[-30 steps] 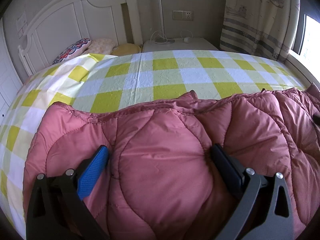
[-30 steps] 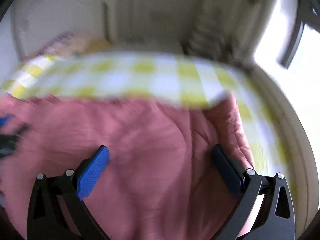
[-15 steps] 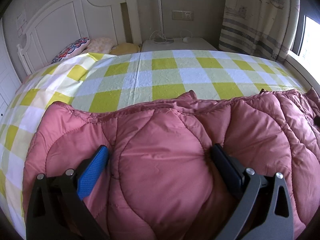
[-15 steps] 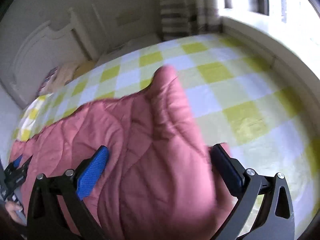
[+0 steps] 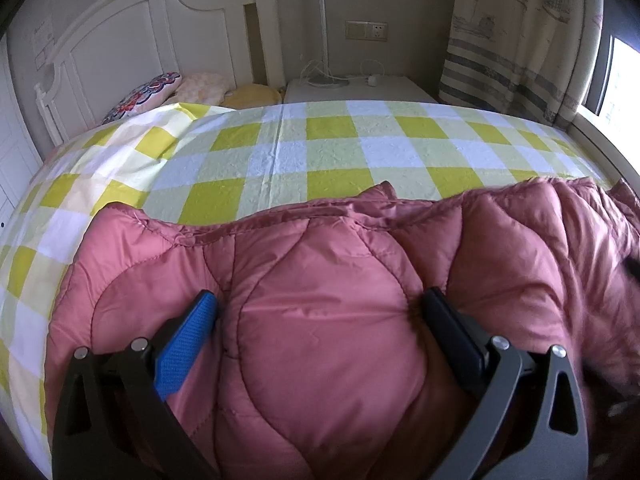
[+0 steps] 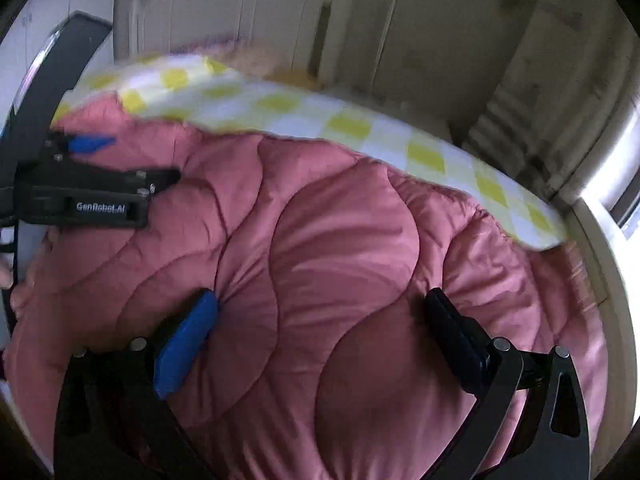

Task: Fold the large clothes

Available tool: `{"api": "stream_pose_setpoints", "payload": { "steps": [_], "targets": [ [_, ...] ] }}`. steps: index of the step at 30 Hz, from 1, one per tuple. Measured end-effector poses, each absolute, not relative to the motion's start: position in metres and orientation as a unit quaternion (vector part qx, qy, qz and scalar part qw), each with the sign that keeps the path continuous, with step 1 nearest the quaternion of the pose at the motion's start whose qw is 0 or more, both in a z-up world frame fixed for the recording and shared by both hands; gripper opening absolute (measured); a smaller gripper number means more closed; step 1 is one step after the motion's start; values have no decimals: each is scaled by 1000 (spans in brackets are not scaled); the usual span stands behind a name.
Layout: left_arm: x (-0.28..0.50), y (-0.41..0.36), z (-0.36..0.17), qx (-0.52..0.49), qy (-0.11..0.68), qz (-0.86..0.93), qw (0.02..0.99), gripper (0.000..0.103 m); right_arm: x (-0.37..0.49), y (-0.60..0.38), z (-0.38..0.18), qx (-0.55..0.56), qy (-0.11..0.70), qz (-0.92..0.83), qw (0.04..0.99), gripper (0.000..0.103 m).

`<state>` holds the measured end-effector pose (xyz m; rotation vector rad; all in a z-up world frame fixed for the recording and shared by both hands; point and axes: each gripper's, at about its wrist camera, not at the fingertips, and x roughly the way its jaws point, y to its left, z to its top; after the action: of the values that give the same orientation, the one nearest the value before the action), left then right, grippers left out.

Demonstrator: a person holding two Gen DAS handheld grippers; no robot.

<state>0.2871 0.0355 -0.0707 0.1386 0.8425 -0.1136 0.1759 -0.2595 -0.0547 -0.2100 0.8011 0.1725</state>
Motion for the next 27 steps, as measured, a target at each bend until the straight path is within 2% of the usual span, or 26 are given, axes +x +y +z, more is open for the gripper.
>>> {"api": "stream_pose_setpoints", "payload": {
  "steps": [6, 10, 12, 14, 19, 27],
  "targets": [
    [287, 34, -67, 73, 418, -52, 904, 101, 182, -275, -61, -69, 397, 98, 910, 99],
    [286, 50, -47, 66, 410, -54, 908, 101, 171, -280, -58, -49, 396, 103, 911, 99],
    [292, 80, -39, 29, 400, -34, 915, 101, 169, -278, -58, -49, 397, 103, 911, 99],
    [304, 111, -48, -36, 427, -34, 903, 101, 168, -277, -58, -49, 396, 104, 911, 99],
    [313, 136, -65, -111, 439, -36, 891, 101, 167, -278, -57, -46, 396, 106, 911, 99],
    [295, 117, -47, -48, 404, 35, 913, 101, 163, -287, -40, -6, 411, 106, 906, 99]
  ]
}}
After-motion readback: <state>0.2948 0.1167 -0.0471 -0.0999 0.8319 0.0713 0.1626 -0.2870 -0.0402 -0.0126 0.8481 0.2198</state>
